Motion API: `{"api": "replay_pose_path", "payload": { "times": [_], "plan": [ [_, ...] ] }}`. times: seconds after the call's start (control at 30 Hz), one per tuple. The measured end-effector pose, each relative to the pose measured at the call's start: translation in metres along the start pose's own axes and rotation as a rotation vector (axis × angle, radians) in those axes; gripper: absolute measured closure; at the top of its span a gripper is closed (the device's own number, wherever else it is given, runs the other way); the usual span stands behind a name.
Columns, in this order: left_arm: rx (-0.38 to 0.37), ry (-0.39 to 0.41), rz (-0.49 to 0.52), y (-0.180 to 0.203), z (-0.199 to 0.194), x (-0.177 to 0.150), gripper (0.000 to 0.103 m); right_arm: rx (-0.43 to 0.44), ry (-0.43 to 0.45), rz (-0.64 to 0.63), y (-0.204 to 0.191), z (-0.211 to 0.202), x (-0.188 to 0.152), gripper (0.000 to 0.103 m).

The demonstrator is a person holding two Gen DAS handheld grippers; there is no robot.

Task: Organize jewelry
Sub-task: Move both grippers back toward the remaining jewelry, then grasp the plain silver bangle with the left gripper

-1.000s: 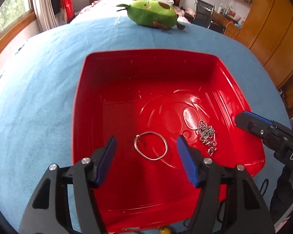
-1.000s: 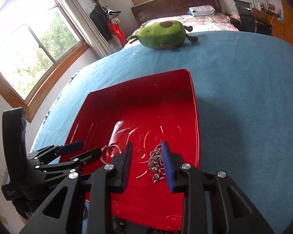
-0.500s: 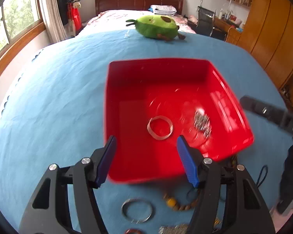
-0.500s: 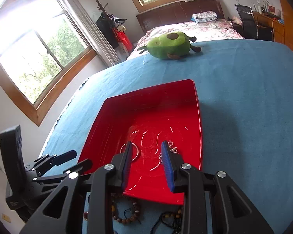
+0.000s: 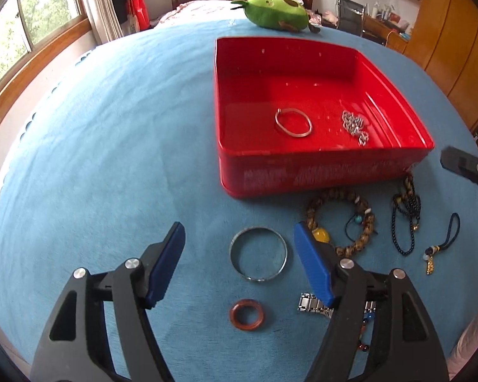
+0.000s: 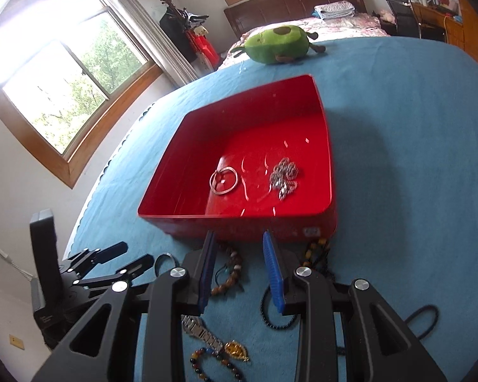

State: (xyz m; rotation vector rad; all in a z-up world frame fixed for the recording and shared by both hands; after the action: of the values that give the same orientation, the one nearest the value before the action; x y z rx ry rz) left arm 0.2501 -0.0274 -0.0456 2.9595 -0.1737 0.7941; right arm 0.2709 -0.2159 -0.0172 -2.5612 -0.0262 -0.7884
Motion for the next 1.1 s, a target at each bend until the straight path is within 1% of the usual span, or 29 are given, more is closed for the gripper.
{"api": "replay_pose_path", "payload": {
  "times": [0.13, 0.27, 0.4, 0.67, 0.77, 0.83, 0.9, 1.0, 1.1],
  "plan": [
    [0.029, 0.008, 0.024, 0.001, 0.009, -0.006, 0.029, -0.004, -0.035, -0.004, -0.005, 0.012, -0.017, 0.072],
    [0.032, 0.008, 0.038, 0.0, 0.015, -0.009, 0.026, 0.005, -0.071, -0.012, -0.011, 0.022, -0.026, 0.072],
    [0.011, -0.026, 0.039, 0.0, 0.023, -0.015, 0.026, -0.005, -0.079, -0.015, -0.011, 0.026, -0.03, 0.072],
    [0.02, -0.055, 0.039, -0.003, 0.036, -0.016, 0.027, -0.016, -0.097, -0.009, -0.009, 0.035, -0.034, 0.071],
    [0.001, -0.062, 0.048, -0.002, 0.041, -0.015, 0.036, -0.018, -0.105, -0.013, -0.011, 0.038, -0.036, 0.071],
    [-0.015, -0.061, 0.061, 0.0, 0.04, -0.015, 0.047, -0.021, -0.108, -0.014, -0.011, 0.04, -0.036, 0.071],
    [-0.03, -0.059, 0.068, 0.003, 0.039, -0.016, 0.054, -0.021, -0.111, -0.014, -0.012, 0.043, -0.037, 0.071],
    [-0.04, -0.057, 0.07, 0.002, 0.04, -0.016, 0.054, -0.024, -0.115, -0.022, -0.016, 0.048, -0.039, 0.069],
    [-0.064, -0.056, 0.049, -0.003, 0.04, -0.015, 0.054, -0.019, -0.12, -0.031, -0.021, 0.052, -0.041, 0.068]
  ]
}}
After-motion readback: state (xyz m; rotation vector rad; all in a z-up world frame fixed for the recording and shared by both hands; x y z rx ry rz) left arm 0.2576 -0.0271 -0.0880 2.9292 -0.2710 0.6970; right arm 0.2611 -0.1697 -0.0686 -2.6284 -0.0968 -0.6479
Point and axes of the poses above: each gripper's, at about its wrist camera, not at the fingertips, and z roughly the way its jaws point, y to its right, x to its top, the point moved 7 cm from there along z, roughly the way its jaws point, and after that the axes turned 3 degrees about -x, right-handed, at the moved point
